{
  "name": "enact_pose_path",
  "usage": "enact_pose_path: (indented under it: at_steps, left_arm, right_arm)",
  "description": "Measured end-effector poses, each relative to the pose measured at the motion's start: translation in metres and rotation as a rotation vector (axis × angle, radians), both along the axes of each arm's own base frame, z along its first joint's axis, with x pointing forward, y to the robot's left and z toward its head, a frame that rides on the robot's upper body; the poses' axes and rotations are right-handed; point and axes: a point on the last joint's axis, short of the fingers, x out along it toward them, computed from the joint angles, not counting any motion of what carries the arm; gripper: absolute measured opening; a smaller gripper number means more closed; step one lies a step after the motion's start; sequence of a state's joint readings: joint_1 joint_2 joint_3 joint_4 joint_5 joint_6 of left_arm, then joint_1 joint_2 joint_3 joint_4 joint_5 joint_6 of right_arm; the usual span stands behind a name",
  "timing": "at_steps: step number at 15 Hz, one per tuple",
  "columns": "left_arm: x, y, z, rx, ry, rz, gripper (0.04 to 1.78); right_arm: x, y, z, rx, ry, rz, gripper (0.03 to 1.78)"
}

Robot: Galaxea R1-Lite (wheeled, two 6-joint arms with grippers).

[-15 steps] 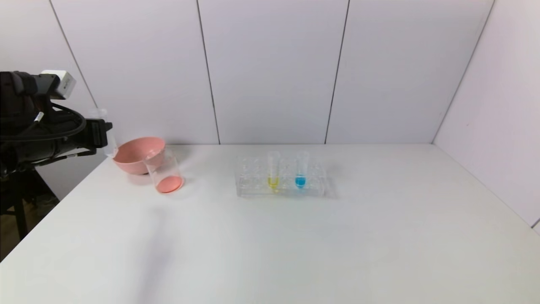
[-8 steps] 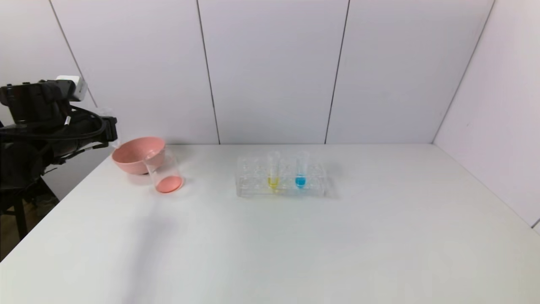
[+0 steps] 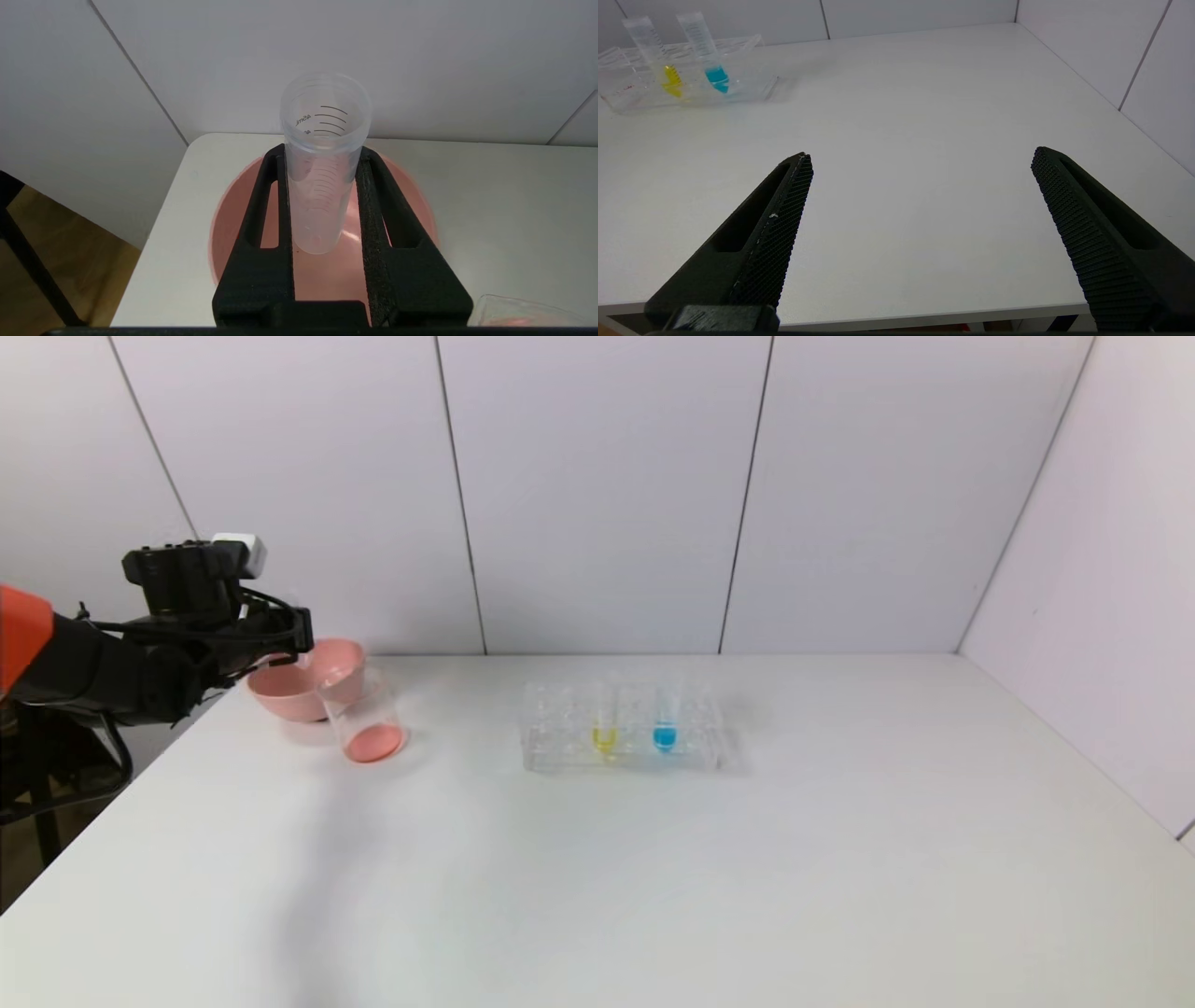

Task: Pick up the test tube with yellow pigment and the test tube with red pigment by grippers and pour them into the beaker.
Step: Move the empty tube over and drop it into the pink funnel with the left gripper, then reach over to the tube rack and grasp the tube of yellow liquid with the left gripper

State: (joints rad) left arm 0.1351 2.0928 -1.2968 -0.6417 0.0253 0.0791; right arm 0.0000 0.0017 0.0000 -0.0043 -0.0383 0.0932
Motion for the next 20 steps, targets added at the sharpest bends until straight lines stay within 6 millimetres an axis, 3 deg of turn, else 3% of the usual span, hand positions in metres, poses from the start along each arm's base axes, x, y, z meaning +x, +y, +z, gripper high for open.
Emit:
enact_pose_path:
  at_steps: [6, 8, 14, 17, 20]
  left_arm:
    - [0.01, 0.0, -0.015, 0.0, 0.025, 0.006, 0.51]
    - [0.01, 0.0, -0.014, 0.0, 0.014, 0.006, 0.7]
    - [0.006, -0.001, -0.008, 0.005, -0.008, 0.008, 1.57]
    - [-0.006, -0.003, 0.006, 0.011, -0.021, -0.003, 1.75]
    - [-0.033, -0.013, 0.021, 0.004, -0.026, -0.085, 1.76]
  right_arm:
    - [0.0, 0.0, 0.0, 0.0, 0.0, 0.0, 1.71]
    - [0.0, 0.0, 0.0, 0.0, 0.0, 0.0, 1.71]
    - [0.0, 0.0, 0.0, 0.0, 0.0, 0.0, 1.71]
    - [0.0, 0.0, 0.0, 0.0, 0.0, 0.0, 1.71]
    - [0.0, 0.0, 0.0, 0.0, 0.0, 0.0, 1.71]
